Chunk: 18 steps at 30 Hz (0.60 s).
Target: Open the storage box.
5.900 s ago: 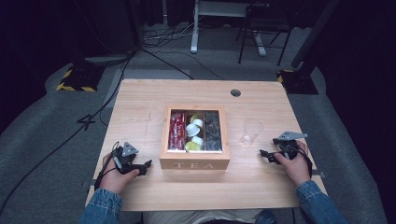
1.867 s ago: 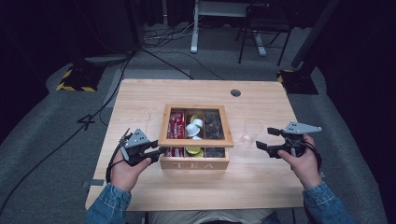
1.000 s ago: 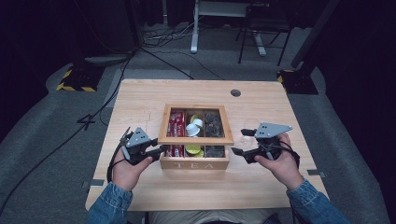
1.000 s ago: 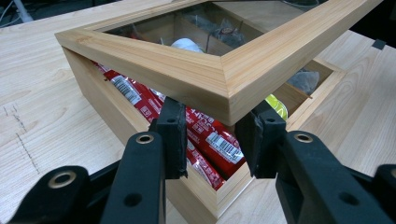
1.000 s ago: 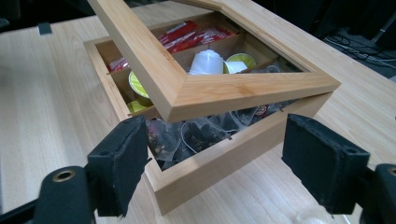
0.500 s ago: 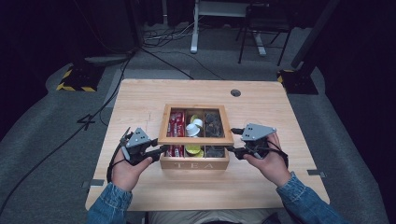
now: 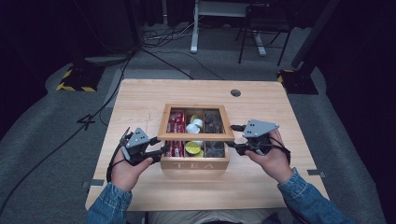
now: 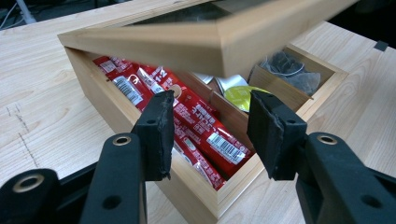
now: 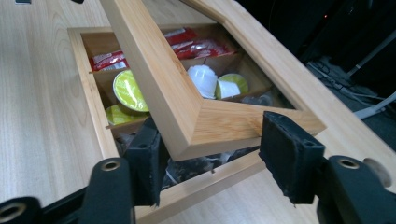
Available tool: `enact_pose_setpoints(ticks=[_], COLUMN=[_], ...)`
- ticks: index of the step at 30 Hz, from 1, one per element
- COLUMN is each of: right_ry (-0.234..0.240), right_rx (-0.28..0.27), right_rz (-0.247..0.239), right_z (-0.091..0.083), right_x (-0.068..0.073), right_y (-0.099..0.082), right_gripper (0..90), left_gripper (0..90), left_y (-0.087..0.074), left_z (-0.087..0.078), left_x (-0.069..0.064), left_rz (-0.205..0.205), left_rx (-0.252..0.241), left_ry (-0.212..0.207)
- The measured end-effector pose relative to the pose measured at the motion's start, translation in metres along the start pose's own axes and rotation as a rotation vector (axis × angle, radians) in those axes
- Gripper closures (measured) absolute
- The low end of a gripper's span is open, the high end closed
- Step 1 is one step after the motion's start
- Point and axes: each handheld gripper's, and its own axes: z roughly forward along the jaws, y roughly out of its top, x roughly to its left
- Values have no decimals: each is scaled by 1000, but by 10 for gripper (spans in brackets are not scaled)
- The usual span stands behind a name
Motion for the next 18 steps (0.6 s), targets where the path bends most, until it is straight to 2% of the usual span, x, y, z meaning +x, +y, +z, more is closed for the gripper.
enact_pose_setpoints(ticks=[4, 9, 18], right_ry=[-5, -15, 11], right_rx=[-10, -23, -75], right_rz=[-9, -33, 15], right_z=[-3, -8, -10], right_x=[-5, -16, -45], right_y=[7, 20, 37], right_gripper=[471, 519, 566], left_gripper=[506, 505, 496], left_y=[-1, -4, -11], left_z=[0, -6, -13], left_x=[2, 7, 13], left_rz=[0, -14, -28], left_rx=[3, 4, 12], left_ry=[6, 33, 74])
